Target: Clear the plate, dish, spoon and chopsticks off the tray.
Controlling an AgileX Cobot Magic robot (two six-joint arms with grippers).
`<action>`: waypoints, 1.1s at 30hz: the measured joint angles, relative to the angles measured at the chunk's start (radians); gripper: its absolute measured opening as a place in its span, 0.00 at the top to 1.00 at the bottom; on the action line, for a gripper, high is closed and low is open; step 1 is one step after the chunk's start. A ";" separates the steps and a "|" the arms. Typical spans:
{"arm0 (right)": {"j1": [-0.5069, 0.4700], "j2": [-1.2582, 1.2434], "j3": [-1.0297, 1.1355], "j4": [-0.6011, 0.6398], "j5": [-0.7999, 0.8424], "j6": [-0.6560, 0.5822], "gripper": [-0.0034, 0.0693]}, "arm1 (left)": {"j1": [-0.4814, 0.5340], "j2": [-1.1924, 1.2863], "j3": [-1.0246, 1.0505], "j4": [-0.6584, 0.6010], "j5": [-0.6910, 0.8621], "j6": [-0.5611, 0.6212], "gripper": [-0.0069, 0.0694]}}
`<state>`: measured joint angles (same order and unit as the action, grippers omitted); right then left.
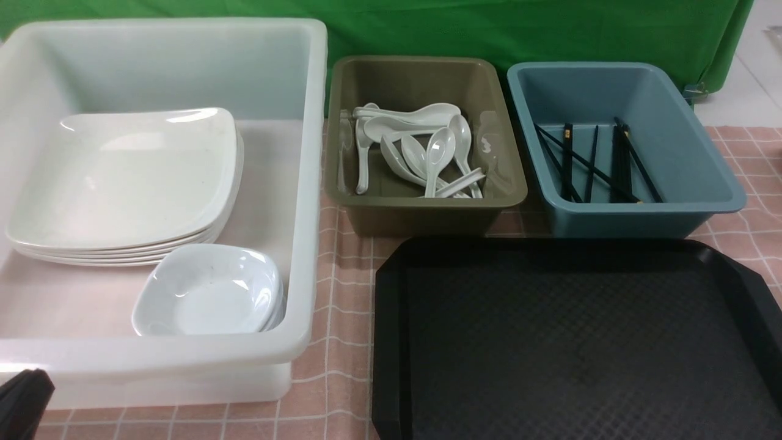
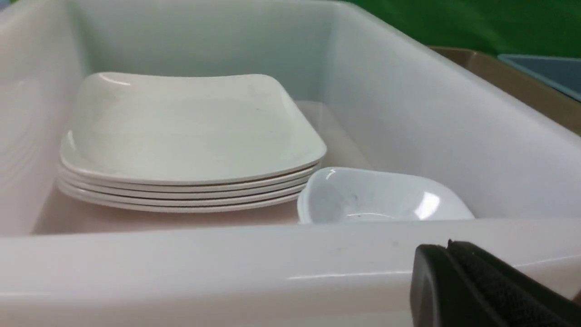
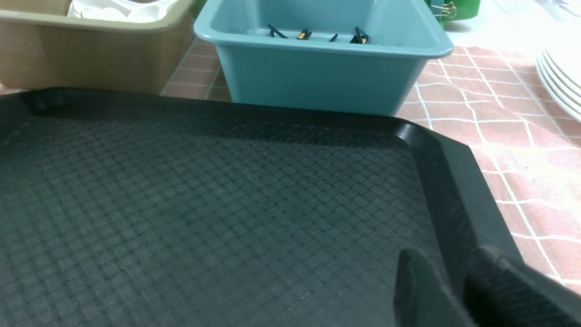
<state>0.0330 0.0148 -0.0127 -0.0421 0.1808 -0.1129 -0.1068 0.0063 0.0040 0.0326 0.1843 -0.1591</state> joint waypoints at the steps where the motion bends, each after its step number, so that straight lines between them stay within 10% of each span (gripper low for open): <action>1: 0.000 0.000 0.000 0.000 0.000 0.000 0.64 | 0.035 -0.005 0.000 0.012 0.011 -0.015 0.91; 33: 0.000 0.000 0.000 0.000 0.001 0.000 0.62 | 0.132 -0.007 0.002 0.010 0.048 0.022 0.91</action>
<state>0.0330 0.0148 -0.0127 -0.0421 0.1819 -0.1129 0.0250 -0.0003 0.0061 0.0422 0.2327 -0.1368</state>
